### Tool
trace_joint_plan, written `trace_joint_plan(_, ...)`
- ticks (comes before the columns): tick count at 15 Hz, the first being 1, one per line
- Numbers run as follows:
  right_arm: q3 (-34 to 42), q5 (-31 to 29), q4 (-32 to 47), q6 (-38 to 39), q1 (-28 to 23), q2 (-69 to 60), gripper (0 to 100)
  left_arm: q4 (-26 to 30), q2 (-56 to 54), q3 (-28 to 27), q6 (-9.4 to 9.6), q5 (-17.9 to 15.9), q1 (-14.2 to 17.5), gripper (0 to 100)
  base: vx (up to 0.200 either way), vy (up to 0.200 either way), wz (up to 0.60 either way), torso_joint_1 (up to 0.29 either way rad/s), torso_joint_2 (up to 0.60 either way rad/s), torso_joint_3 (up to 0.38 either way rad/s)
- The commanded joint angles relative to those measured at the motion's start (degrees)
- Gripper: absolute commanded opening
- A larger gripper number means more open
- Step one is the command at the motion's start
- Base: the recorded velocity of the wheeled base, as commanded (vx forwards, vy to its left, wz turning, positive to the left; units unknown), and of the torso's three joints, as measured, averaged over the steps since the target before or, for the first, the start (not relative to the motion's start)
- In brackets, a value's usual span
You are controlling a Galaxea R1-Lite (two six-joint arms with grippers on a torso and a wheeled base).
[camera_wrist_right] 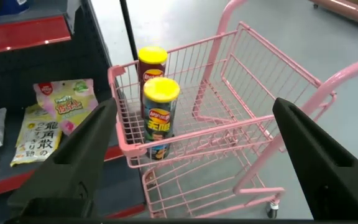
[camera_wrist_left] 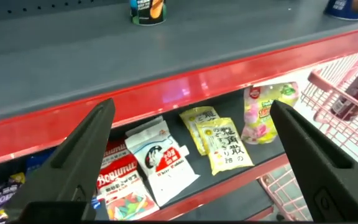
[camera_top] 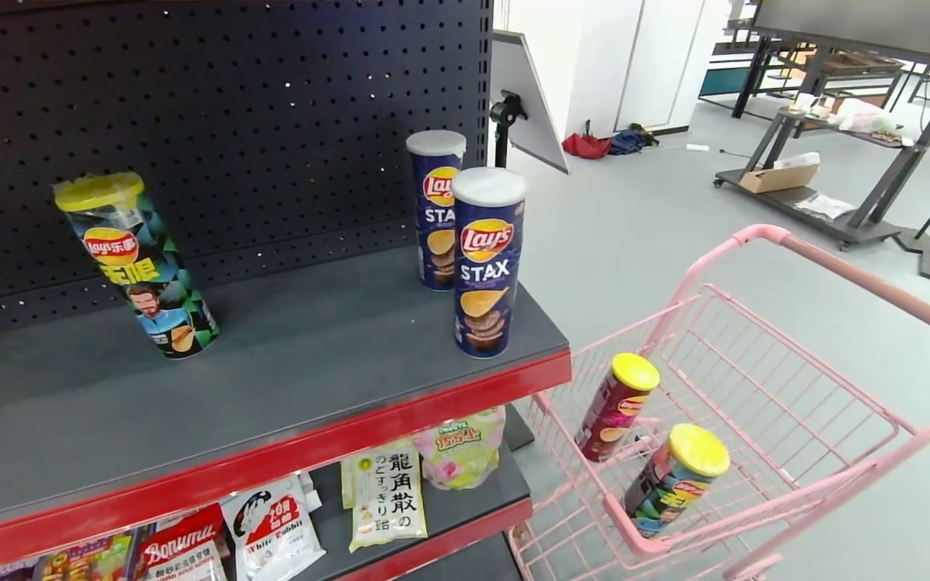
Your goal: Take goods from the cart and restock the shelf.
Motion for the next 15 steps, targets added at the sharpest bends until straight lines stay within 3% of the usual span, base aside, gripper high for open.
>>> trace_joint_plan(1, 0.00, 0.02, -0.02, 0.03, -0.01, -0.02, 100, 0.02, 0.05, 0.01, 0.00, 0.00, 0.00, 100, 0.000, 0.000, 0.00, -0.119, 0.32, 0.193)
trace_joint_plan(8, 0.00, 0.02, -0.02, 0.12, -0.01, -0.02, 100, 0.02, 0.05, 0.01, -0.09, 0.00, 0.00, 100, 0.000, 0.000, 0.00, -0.149, 0.40, 0.241)
trace_joint_plan(15, 0.00, 0.02, -0.02, 0.03, -0.01, -0.02, 100, 0.02, 0.05, 0.01, -0.09, 0.00, 0.00, 100, 0.000, 0.000, 0.00, -0.182, 0.54, 0.354)
